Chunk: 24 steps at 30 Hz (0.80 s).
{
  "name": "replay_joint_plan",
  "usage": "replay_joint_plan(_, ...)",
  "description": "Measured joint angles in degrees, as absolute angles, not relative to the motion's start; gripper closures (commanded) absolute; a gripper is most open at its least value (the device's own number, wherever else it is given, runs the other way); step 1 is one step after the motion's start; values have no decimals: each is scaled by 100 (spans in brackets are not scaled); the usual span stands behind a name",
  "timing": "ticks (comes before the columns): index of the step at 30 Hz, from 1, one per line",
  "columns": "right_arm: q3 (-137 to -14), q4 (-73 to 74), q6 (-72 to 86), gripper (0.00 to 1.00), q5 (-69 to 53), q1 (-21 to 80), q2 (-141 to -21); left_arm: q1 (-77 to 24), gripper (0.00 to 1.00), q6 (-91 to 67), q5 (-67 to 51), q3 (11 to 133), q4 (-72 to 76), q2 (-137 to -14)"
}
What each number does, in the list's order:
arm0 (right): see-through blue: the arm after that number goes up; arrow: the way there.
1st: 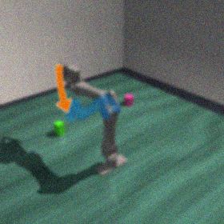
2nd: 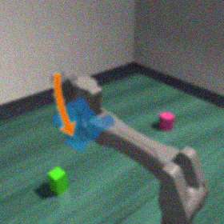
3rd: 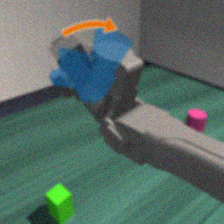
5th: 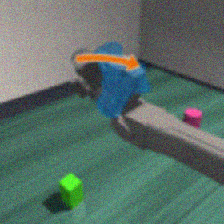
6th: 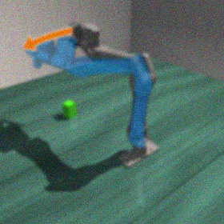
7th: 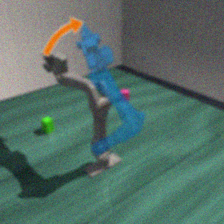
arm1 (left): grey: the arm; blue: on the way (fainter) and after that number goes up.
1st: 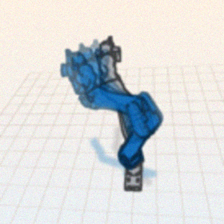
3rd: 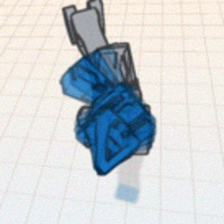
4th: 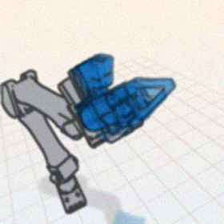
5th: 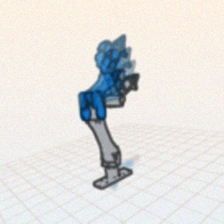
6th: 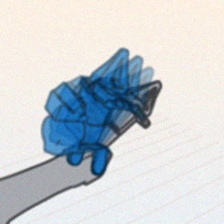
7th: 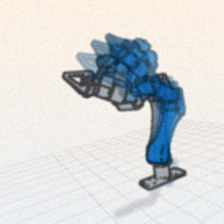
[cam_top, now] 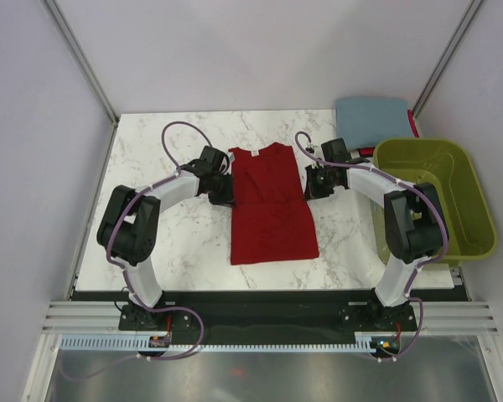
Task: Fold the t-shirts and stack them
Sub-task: Fold the tshirt
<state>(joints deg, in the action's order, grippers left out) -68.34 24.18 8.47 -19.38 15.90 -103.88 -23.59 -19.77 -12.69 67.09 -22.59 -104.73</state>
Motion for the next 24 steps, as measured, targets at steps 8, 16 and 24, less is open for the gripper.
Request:
replay_joint_plan(8,-6685,2388,832,100,-1911,1590,-10029,-2359,98,-2117,-1208,6462,-2217,-9778)
replay_joint_plan(16,-6602,2233,823,100,-1791,1590,-9682,-2359,98,-2180,-906,6427,-2217,-9638)
replay_joint_plan(24,-6493,2018,768,100,-1691,1590,-9664,-2342,98,-2202,-607,6416,-2202,-9640)
